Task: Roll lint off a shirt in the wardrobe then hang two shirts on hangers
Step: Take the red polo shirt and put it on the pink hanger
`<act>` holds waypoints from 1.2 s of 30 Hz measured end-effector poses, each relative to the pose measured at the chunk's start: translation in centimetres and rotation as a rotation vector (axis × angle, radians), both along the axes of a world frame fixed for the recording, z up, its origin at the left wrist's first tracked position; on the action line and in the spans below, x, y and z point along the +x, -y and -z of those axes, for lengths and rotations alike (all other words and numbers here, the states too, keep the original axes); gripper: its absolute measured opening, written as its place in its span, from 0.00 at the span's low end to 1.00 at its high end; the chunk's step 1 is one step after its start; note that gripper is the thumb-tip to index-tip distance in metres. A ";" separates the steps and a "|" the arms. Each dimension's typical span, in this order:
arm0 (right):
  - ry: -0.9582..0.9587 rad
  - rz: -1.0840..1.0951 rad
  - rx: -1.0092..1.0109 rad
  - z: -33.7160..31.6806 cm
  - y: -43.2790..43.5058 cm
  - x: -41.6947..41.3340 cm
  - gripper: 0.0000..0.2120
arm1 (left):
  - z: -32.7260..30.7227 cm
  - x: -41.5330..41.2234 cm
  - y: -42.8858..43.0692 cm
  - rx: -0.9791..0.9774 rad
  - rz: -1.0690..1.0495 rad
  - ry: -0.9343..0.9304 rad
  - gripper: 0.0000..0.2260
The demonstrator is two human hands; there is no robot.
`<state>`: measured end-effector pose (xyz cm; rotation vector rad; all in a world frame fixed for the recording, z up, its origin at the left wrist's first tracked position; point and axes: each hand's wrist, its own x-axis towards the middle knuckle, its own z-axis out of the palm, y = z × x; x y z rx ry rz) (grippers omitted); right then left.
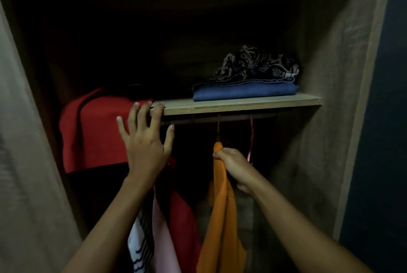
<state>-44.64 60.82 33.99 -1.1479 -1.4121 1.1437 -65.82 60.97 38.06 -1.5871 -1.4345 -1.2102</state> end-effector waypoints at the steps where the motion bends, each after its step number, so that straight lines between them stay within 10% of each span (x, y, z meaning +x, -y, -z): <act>1: 0.018 0.012 0.014 0.3 -0.8 -0.5 0.14 | 0.0 -0.1 -0.1 -0.003 -0.004 -0.005 0.24; 18: 0.810 0.097 0.104 -1.5 -2.1 -2.1 0.17 | -3.4 -1.6 2.3 -0.105 0.097 -0.055 0.20; 28: 0.608 -0.047 0.767 -17.0 3.9 -9.0 0.15 | -13.5 -8.8 -0.6 -0.449 -0.251 0.090 0.26; 36: 0.883 -0.107 0.510 -21.5 -6.0 -14.3 0.13 | -13.4 -9.3 -0.6 -0.625 -0.146 0.110 0.16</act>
